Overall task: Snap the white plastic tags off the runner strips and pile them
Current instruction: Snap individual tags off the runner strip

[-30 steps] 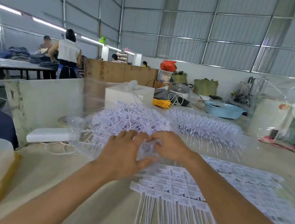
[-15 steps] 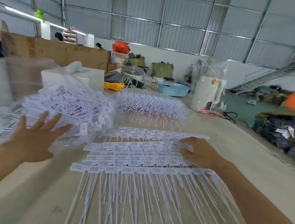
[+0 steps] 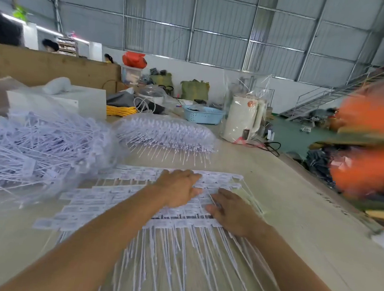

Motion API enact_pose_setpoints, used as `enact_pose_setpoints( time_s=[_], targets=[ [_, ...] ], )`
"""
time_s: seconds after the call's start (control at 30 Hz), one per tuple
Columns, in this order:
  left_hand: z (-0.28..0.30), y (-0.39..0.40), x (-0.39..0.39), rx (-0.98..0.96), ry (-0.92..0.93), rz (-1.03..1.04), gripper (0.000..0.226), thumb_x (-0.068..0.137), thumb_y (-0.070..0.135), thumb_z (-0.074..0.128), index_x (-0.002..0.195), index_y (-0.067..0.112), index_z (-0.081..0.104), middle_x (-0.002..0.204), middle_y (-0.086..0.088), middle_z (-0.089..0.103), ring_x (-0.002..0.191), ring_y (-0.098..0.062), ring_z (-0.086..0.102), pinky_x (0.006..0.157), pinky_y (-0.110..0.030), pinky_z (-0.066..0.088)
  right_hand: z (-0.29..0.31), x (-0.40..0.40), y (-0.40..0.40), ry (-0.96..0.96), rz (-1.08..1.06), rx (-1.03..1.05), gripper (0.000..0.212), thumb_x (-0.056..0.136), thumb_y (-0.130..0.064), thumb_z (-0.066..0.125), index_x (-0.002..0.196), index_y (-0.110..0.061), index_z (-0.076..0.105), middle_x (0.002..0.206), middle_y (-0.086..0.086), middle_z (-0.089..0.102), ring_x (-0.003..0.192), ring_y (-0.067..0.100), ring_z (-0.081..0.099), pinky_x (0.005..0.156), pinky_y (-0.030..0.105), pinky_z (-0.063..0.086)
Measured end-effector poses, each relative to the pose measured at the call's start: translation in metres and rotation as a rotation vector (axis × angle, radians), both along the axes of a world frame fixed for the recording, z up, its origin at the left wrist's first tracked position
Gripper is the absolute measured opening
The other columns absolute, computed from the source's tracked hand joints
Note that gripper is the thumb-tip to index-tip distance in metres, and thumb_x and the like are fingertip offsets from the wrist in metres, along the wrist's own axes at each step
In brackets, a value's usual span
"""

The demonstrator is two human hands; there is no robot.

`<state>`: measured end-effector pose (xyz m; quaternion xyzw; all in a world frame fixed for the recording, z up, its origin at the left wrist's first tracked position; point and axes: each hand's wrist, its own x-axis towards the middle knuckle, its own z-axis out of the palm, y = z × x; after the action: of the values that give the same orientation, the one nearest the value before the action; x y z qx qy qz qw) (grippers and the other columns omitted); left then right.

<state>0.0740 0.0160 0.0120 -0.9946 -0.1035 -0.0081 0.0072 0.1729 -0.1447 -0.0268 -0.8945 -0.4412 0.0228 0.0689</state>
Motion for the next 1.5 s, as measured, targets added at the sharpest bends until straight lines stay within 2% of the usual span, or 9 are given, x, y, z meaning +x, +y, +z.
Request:
enact_pose_setpoints(
  time_s=[0.3, 0.47, 0.6, 0.7, 0.8, 0.93, 1.07, 1.2, 1.5],
  targets=[
    [-0.017, -0.011, 0.023, -0.062, -0.252, 0.0, 0.025, 0.096, 0.021, 0.042, 0.111, 0.005, 0.054, 0.113, -0.015, 0.055, 0.107, -0.032, 0.052, 0.082, -0.033, 0.04, 0.044, -0.002, -0.008, -0.027, 0.021, 0.116, 0.037, 0.094, -0.043, 0.051, 0.118, -0.017, 0.062, 0.125, 0.0, 0.06, 0.115, 0.02, 0.054, 0.094, 0.028, 0.039],
    [0.009, -0.017, 0.015, -0.247, -0.507, -0.124, 0.026, 0.088, 0.003, 0.051, 0.112, 0.008, 0.06, 0.103, -0.008, 0.054, 0.097, -0.021, 0.049, 0.085, -0.03, 0.043, 0.059, 0.02, -0.011, 0.122, -0.123, 0.518, 0.062, 0.089, -0.026, 0.064, 0.144, -0.019, 0.036, 0.144, 0.005, 0.042, 0.131, 0.023, 0.041, 0.104, 0.031, 0.033],
    [0.027, -0.016, 0.005, -0.188, -0.689, -0.198, 0.033, 0.086, 0.007, 0.052, 0.118, 0.011, 0.058, 0.106, -0.004, 0.054, 0.1, -0.019, 0.048, 0.079, -0.028, 0.04, 0.067, 0.028, -0.019, 0.58, -0.073, 0.766, 0.049, 0.076, -0.021, 0.077, 0.122, -0.019, 0.061, 0.106, 0.0, 0.057, 0.093, 0.012, 0.059, 0.07, 0.017, 0.047],
    [0.025, -0.009, -0.001, -0.166, -0.722, -0.208, 0.037, 0.089, 0.006, 0.051, 0.125, 0.01, 0.054, 0.113, -0.006, 0.053, 0.107, -0.019, 0.046, 0.082, -0.024, 0.037, 0.07, 0.031, -0.022, 0.502, -0.104, 0.727, 0.042, 0.079, -0.028, 0.075, 0.119, -0.022, 0.063, 0.112, 0.0, 0.052, 0.105, 0.015, 0.05, 0.078, 0.026, 0.041],
    [0.014, -0.002, -0.004, -0.205, -0.706, -0.213, 0.032, 0.09, 0.008, 0.053, 0.122, 0.01, 0.053, 0.114, -0.006, 0.054, 0.108, -0.02, 0.047, 0.086, -0.027, 0.039, 0.065, 0.032, -0.023, 0.625, -0.094, 0.739, 0.049, 0.088, -0.024, 0.065, 0.134, -0.025, 0.049, 0.122, -0.001, 0.052, 0.108, 0.018, 0.055, 0.081, 0.03, 0.043],
    [0.009, 0.006, -0.001, -0.418, -0.434, -0.128, 0.034, 0.087, 0.011, 0.057, 0.12, 0.019, 0.053, 0.111, -0.001, 0.053, 0.1, -0.022, 0.053, 0.088, -0.038, 0.047, 0.062, 0.035, -0.02, 0.821, -0.126, 1.065, 0.036, 0.088, 0.004, 0.059, 0.122, -0.007, 0.057, 0.085, 0.01, 0.067, 0.067, 0.021, 0.068, 0.062, 0.027, 0.055],
    [0.014, -0.006, 0.015, -0.635, -0.375, -0.054, 0.042, 0.096, 0.027, 0.046, 0.137, 0.032, 0.041, 0.115, 0.01, 0.051, 0.099, -0.015, 0.055, 0.095, -0.037, 0.044, 0.067, 0.036, -0.015, 0.776, -0.099, 1.14, 0.032, 0.092, 0.005, 0.051, 0.119, -0.011, 0.057, 0.076, 0.006, 0.07, 0.061, 0.019, 0.067, 0.057, 0.026, 0.053],
    [0.023, -0.032, 0.041, -0.828, -0.521, -0.058, 0.024, 0.095, 0.039, 0.049, 0.11, 0.025, 0.061, 0.099, -0.007, 0.068, 0.082, -0.021, 0.062, 0.079, -0.04, 0.051, 0.074, 0.03, -0.014, 0.76, 0.063, 1.126, 0.041, 0.093, 0.0, 0.052, 0.118, -0.033, 0.055, 0.083, 0.006, 0.069, 0.07, 0.02, 0.068, 0.059, 0.024, 0.052],
    [0.016, -0.038, 0.055, -0.797, -0.48, -0.084, 0.016, 0.092, 0.03, 0.058, 0.101, 0.018, 0.063, 0.086, 0.0, 0.055, 0.077, -0.014, 0.052, 0.068, -0.025, 0.042, 0.075, 0.04, -0.024, 0.927, -0.082, 0.93, 0.01, 0.089, 0.002, 0.059, 0.086, -0.007, 0.055, 0.068, 0.012, 0.065, 0.057, 0.018, 0.066, 0.054, 0.025, 0.056]
  ],
)
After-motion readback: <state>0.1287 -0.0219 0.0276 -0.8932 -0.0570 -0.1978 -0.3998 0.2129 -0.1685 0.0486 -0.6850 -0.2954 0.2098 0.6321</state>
